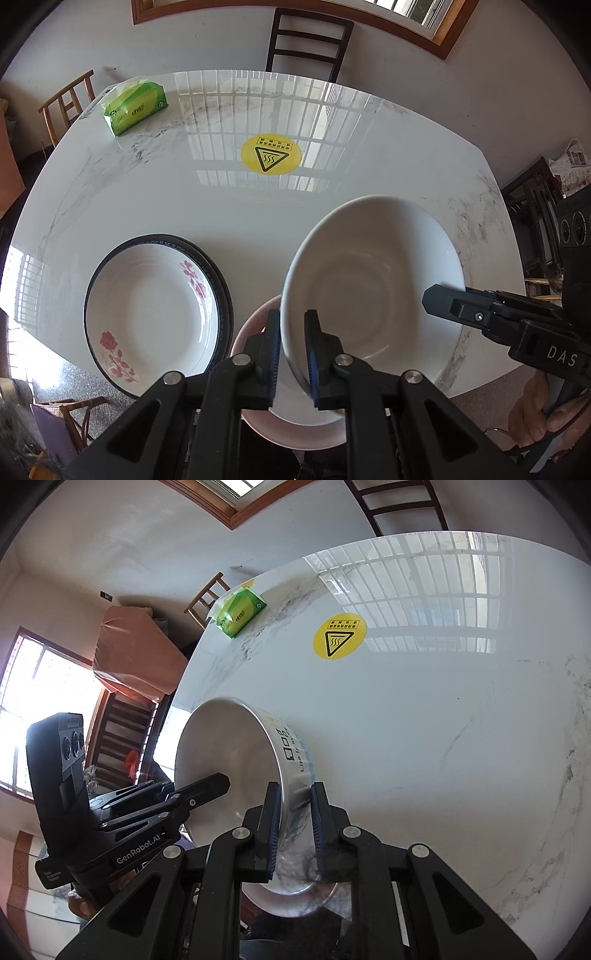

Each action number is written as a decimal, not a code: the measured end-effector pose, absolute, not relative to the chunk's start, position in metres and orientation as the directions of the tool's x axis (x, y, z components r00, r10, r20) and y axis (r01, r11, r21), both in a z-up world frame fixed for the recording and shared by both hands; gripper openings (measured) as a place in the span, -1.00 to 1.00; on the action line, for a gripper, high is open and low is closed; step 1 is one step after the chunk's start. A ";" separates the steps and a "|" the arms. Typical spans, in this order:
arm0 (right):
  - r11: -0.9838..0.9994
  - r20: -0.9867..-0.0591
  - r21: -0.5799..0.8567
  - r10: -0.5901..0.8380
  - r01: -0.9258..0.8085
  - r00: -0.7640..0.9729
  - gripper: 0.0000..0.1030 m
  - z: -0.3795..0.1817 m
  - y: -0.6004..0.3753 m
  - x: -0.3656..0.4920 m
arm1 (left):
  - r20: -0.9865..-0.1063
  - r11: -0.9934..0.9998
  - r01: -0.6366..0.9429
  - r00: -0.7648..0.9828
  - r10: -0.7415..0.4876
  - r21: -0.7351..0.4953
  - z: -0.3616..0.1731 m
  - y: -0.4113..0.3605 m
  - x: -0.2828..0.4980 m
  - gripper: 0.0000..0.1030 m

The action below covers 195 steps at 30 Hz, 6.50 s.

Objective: Organize plates and bowls
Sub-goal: 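Carry the blue-banded bowl over the pink bowl stack and lower it, then set the blue-banded bowl into the rabbit-printed bowl and open both grippers, then move both grippers to the rim of the nested bowl stack, then grasp the nested bowl stack rim with both grippers and lift it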

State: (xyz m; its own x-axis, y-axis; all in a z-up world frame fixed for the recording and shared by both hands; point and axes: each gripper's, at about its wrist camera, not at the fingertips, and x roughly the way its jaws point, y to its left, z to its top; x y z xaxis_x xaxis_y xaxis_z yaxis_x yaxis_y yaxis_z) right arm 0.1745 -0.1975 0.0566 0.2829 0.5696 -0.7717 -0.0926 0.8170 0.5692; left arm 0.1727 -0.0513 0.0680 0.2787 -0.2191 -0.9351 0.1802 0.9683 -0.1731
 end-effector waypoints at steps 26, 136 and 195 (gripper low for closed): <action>0.831 -0.793 0.550 0.550 -0.079 0.262 -0.69 0.041 -0.175 0.121 | -0.941 0.967 0.198 0.269 -0.208 -0.157 0.044 -0.043 0.119 -0.75; 0.971 -0.559 0.204 0.222 -0.127 0.799 0.49 0.038 -0.152 0.038 | -0.794 0.982 0.186 0.602 -0.084 0.038 0.004 -0.013 0.096 -0.54; 0.913 -0.902 0.404 0.409 -0.059 0.138 -0.55 -0.028 -0.169 0.128 | -0.977 0.984 0.084 0.131 -0.169 -0.159 -0.015 0.011 0.149 -0.62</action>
